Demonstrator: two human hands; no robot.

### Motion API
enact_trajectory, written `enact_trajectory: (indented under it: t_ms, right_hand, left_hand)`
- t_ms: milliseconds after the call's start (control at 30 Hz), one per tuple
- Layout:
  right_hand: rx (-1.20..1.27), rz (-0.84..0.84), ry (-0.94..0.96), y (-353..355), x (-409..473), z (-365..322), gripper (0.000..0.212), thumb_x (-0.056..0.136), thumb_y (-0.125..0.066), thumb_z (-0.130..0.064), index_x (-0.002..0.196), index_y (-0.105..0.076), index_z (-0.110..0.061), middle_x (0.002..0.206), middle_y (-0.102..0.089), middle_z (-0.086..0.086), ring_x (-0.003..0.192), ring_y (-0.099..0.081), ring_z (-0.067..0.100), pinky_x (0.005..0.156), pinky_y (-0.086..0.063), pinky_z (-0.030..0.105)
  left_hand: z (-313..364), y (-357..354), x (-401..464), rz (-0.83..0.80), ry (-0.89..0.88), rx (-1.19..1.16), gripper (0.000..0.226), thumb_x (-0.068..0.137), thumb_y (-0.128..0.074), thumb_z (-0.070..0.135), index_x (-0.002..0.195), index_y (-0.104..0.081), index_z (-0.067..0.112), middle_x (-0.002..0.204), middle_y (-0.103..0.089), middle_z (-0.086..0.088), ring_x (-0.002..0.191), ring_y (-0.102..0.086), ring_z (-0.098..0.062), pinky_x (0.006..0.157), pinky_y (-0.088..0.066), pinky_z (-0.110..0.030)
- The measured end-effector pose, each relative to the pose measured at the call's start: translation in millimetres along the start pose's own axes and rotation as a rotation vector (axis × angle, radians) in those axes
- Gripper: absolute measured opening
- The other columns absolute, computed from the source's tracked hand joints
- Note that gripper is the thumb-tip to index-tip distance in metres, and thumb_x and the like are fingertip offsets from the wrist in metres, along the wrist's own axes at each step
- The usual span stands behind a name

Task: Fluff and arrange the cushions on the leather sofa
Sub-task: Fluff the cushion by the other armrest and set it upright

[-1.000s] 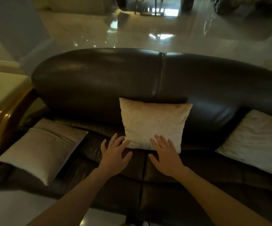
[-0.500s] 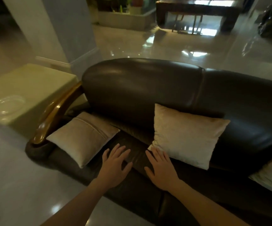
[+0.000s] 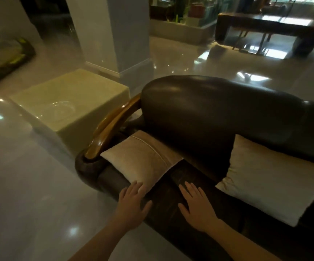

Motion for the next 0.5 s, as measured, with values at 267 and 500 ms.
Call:
enact_trajectory:
  t_ms: [267, 500]
  right_hand:
    - [0.045, -0.093, -0.01, -13, 46, -43, 0.076, 0.084, -0.008, -0.06, 0.152, -0.002, -0.026, 0.162, -0.006, 0.002, 0.148, -0.003, 0.018, 0.119, -0.001, 0.036]
    - [0.132, -0.199, -0.038, -43, 107, -51, 0.066, 0.098, -0.028, -0.05, 0.152, 0.0, -0.026, 0.162, -0.004, 0.002, 0.148, -0.002, 0.019, 0.117, 0.002, 0.034]
  left_hand:
    - [-75, 14, 15, -0.139, 0.03, -0.061, 0.064, 0.096, -0.04, 0.056, 0.154, -0.022, 0.037, 0.164, -0.02, 0.008, 0.153, -0.005, -0.016, 0.122, -0.008, -0.044]
    - [-115, 25, 64, -0.174, 0.055, -0.088, 0.064, 0.095, -0.047, 0.049, 0.153, -0.029, 0.029, 0.159, -0.03, 0.003, 0.148, -0.023, -0.017, 0.12, -0.024, -0.039]
Point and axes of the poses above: each hand's wrist, its own x-axis towards the middle knuckle, its own y-axis out of the back of the hand, z = x × y, the point moved 1 cm from there along x, towards the middle knuckle
